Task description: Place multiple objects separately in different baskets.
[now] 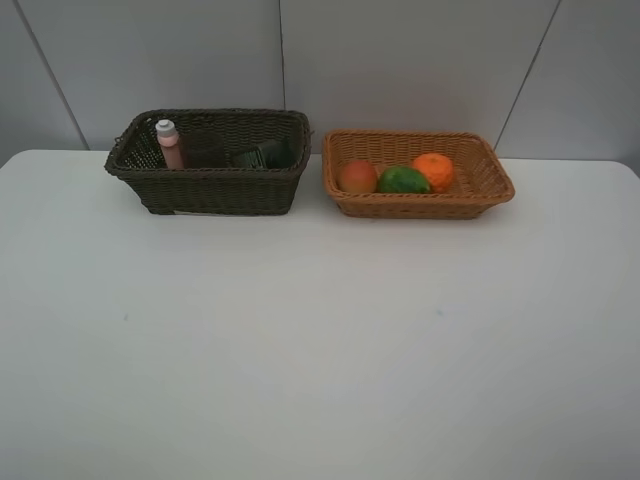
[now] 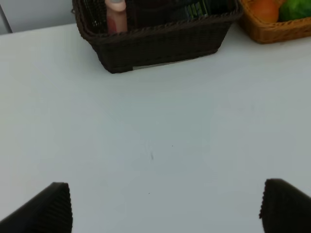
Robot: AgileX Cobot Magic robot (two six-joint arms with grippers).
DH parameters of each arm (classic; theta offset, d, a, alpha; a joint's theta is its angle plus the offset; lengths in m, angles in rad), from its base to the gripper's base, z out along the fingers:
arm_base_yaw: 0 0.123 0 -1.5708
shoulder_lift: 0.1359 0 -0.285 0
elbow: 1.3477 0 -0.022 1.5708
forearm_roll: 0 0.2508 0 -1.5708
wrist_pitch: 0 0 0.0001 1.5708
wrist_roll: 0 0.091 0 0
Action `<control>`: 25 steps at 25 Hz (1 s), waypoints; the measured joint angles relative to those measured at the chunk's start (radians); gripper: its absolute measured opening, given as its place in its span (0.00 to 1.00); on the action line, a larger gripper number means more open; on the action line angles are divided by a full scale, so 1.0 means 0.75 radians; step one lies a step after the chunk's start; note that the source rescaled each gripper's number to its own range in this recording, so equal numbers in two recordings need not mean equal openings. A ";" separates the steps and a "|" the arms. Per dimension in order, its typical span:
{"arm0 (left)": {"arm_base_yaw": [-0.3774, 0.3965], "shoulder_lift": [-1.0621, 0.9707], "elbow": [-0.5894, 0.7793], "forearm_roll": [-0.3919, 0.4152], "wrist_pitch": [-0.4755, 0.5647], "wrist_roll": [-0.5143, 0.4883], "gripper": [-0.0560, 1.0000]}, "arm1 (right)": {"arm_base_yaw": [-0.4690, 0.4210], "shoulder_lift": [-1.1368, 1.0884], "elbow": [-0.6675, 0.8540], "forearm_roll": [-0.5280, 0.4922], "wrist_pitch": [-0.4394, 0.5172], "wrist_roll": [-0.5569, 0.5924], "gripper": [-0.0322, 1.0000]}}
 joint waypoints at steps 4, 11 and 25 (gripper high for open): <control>0.000 -0.024 0.126 -0.036 0.001 0.022 1.00 | 0.000 0.000 0.000 0.000 0.000 0.000 1.00; 0.000 -0.024 0.186 -0.045 -0.129 0.027 1.00 | 0.000 0.000 0.000 -0.001 0.000 0.000 1.00; 0.206 -0.024 0.186 -0.045 -0.136 0.027 1.00 | 0.000 0.000 0.000 -0.001 0.000 0.000 1.00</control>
